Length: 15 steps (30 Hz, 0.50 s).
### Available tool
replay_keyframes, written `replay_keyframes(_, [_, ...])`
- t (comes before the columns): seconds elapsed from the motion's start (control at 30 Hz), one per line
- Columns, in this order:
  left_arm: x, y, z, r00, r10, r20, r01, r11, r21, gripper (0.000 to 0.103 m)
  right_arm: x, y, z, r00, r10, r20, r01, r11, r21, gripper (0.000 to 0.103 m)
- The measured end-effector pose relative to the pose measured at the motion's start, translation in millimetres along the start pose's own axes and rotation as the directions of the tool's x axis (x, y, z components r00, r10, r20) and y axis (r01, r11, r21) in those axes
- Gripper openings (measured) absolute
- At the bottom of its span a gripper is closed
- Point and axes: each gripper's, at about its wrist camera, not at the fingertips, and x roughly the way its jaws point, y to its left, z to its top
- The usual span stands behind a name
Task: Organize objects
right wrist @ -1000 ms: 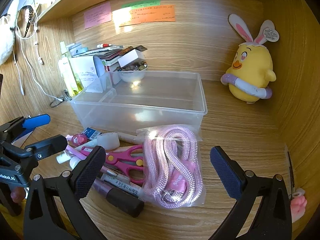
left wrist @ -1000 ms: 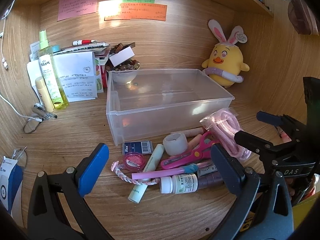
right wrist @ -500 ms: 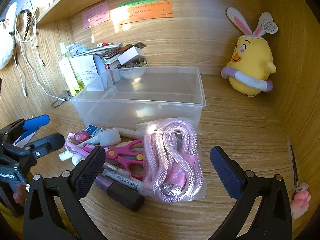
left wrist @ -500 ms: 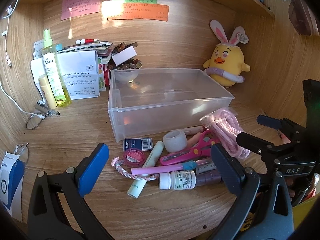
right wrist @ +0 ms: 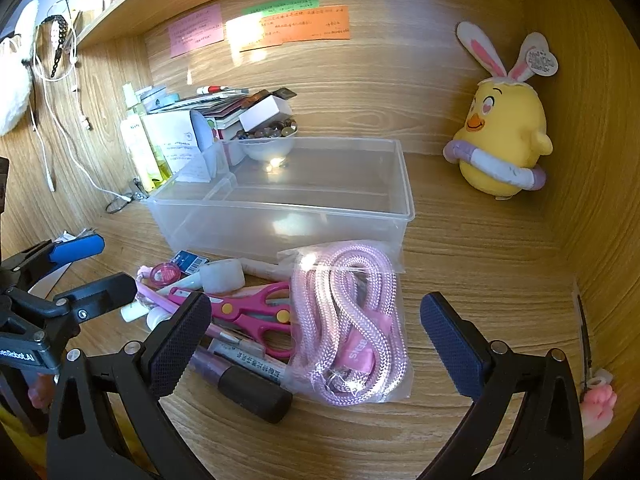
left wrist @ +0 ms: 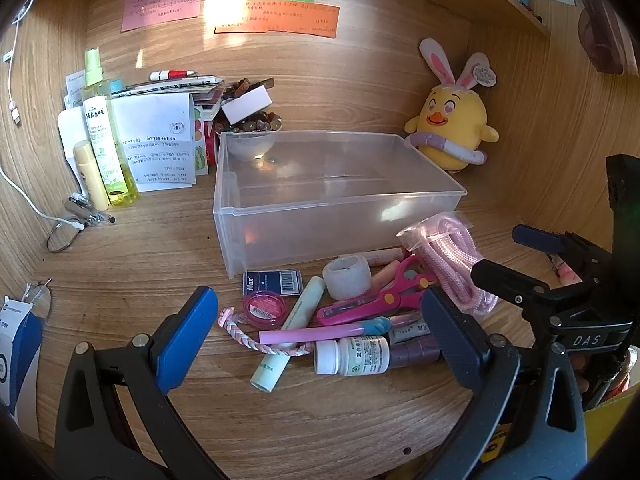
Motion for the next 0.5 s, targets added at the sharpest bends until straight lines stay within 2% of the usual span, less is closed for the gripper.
replay_keyframes(0.5, [-0.6,2.7,-1.3,1.000,0.002,0.001,-0.002,1.000,-0.011,0.103,0.0,3.9,0.5,1.000,-0.001,0.001,0.001,1.000,-0.008,0.103])
